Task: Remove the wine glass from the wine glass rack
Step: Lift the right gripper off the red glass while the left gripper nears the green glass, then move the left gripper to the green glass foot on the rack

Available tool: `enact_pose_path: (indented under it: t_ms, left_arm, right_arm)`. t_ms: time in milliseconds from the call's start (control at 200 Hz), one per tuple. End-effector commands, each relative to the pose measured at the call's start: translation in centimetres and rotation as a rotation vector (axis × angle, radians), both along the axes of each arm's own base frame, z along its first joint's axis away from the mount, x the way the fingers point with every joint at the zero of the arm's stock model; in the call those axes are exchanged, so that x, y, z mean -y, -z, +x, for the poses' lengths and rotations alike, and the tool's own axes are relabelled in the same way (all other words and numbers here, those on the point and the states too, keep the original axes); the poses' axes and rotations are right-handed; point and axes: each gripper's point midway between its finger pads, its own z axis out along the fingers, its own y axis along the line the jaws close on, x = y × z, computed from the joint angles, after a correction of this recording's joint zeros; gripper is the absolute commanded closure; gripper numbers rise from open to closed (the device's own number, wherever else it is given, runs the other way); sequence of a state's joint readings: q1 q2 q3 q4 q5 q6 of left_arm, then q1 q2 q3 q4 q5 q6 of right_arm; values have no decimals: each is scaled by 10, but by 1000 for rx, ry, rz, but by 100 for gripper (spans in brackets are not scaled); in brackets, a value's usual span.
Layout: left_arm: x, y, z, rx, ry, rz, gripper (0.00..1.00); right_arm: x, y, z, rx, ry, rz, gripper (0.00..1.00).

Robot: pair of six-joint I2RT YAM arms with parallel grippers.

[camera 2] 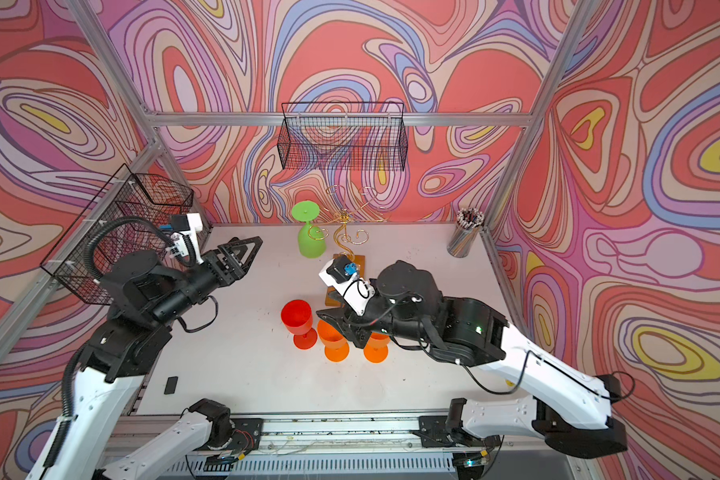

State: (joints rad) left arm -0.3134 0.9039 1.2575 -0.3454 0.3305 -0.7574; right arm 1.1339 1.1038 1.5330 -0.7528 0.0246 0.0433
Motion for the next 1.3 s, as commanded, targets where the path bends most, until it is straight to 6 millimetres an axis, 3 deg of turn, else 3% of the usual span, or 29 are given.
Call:
enact_pose_path:
  t_ms: [0,175,336,556,776,1297]
  left_arm:
    - [12,-19,13,15,102,-179,28]
    - [4,-5,50,-64,146,-376,31]
    - [11,10,76,-131,189,-442,31]
    - [23,23,102,-207,242,-474,32]
    - [25,44,116,-260,234,-481,36]
    - [32,53,150,-267,263,-532,44]
  right_arm:
    - [19,-31,8,81,91,145,54]
    - [54,-56,9,165,183,282,54]
    - [64,-63,9,194,211,323,54]
    - [64,-59,17,217,249,312,54]
    - [62,-58,18,222,252,308,54]
    - [46,-49,30,242,271,264,54]
